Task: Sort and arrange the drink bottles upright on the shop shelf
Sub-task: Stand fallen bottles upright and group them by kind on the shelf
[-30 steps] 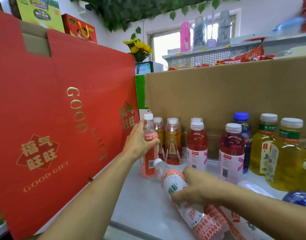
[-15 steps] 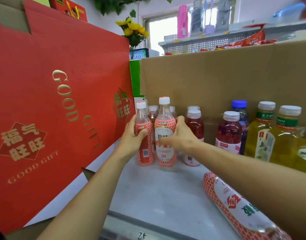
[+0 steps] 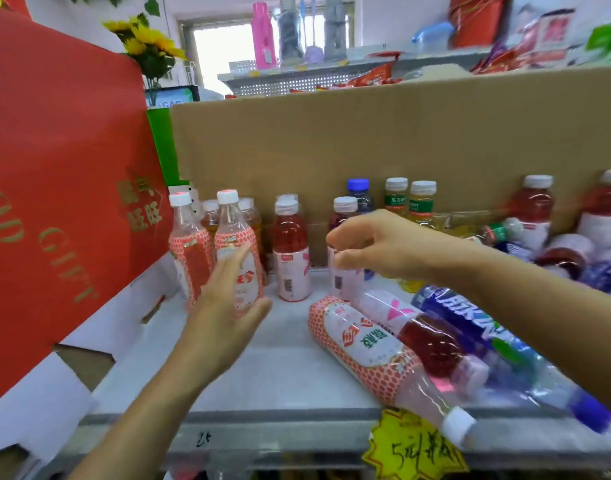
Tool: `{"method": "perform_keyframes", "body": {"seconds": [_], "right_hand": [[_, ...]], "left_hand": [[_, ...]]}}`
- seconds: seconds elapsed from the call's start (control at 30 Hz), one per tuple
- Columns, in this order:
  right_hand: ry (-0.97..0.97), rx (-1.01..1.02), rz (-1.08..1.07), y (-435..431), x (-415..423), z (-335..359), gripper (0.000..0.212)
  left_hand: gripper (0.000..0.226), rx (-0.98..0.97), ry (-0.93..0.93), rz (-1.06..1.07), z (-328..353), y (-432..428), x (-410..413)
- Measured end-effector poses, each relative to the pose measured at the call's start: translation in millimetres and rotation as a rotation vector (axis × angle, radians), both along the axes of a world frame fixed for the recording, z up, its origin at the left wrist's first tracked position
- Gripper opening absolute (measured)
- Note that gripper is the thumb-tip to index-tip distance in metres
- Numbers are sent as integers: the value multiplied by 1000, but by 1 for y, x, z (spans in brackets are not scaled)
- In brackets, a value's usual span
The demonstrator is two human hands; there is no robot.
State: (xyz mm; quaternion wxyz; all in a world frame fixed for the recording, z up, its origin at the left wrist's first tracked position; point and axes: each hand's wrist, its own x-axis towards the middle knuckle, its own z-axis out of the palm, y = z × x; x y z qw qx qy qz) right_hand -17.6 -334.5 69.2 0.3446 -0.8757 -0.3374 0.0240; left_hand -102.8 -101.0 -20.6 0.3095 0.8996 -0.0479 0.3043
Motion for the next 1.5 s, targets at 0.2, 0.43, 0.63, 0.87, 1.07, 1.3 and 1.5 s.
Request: {"method": "perform_keyframes", "body": {"seconds": [0.2,0.43,0.63,0.87,1.07,1.3,1.5], "right_hand": [[-196,-177,-167,-104,-56,-45,30],[-563,-818,-222,-113,-87,-92,63],[-577,-853,-259,-104,-79,-103,49],[-604,-777,-246,-100,-78,-111,66],[-556,-628,-297,-87,-72,-108,49],[-604,-243,-242,-45,-26,-26,28],[-432,-198,-184,20,13,9,29]], "left_hand": [[82,481,113,-477,-15,-75,-1],[73,1045,50,-360,-9,-99,24],[81,818,-7,-279,-6,-82,23],[49,-225,44,-1,-3,-33,22],[52,-287,46,242,-8,-11,24],[56,-293,91,226,-8,-7,27],[63,-282,49,223,-10,1,26]]}}
